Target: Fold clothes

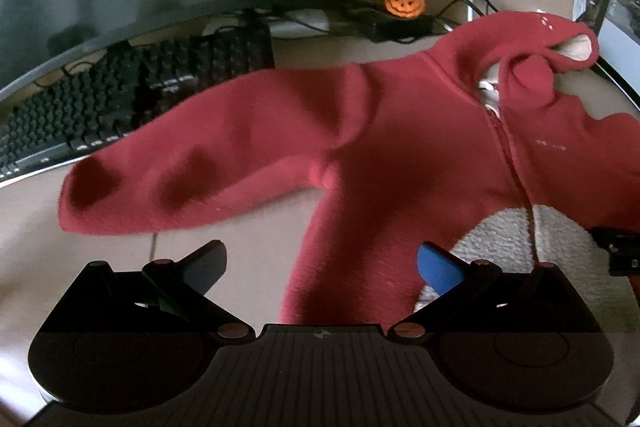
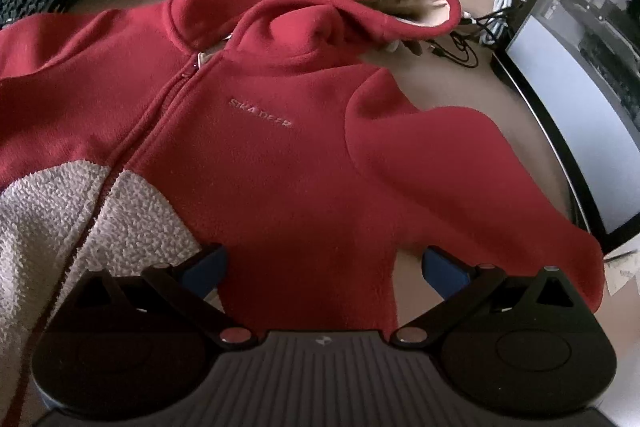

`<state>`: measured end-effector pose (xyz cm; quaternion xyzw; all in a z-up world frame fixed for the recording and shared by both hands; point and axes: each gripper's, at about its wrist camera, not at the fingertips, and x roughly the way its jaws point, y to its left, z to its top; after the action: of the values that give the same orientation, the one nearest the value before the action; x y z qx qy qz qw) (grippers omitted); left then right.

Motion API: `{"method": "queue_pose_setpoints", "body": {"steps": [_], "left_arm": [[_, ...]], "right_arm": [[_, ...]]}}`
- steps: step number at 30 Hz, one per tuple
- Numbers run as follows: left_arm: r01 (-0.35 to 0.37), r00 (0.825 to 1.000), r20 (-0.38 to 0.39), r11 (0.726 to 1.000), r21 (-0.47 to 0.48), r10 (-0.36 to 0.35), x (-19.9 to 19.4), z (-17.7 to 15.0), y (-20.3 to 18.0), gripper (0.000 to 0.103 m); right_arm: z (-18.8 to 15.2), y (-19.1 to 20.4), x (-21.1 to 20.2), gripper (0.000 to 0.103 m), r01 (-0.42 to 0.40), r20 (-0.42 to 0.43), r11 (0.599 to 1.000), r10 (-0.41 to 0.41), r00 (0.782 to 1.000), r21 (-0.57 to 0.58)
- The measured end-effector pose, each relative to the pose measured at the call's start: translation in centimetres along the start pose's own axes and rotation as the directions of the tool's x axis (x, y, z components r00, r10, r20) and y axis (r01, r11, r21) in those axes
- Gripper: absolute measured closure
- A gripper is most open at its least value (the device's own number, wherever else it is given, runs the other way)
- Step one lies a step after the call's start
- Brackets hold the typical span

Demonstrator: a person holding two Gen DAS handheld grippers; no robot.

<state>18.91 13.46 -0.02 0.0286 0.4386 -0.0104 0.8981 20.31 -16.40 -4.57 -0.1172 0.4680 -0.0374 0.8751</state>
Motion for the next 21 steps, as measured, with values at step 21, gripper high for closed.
{"method": "queue_pose_setpoints", "body": {"steps": [21], "left_arm": [[0.055,0.987,-0.146,0.998,-0.034,-0.060,2.4,-0.4,-6.2,0.000]], "right_arm": [[0.4,-1.6,1.2,0.000,-0.112,0.017,0.993,0.112,0.994,-0.022]]}}
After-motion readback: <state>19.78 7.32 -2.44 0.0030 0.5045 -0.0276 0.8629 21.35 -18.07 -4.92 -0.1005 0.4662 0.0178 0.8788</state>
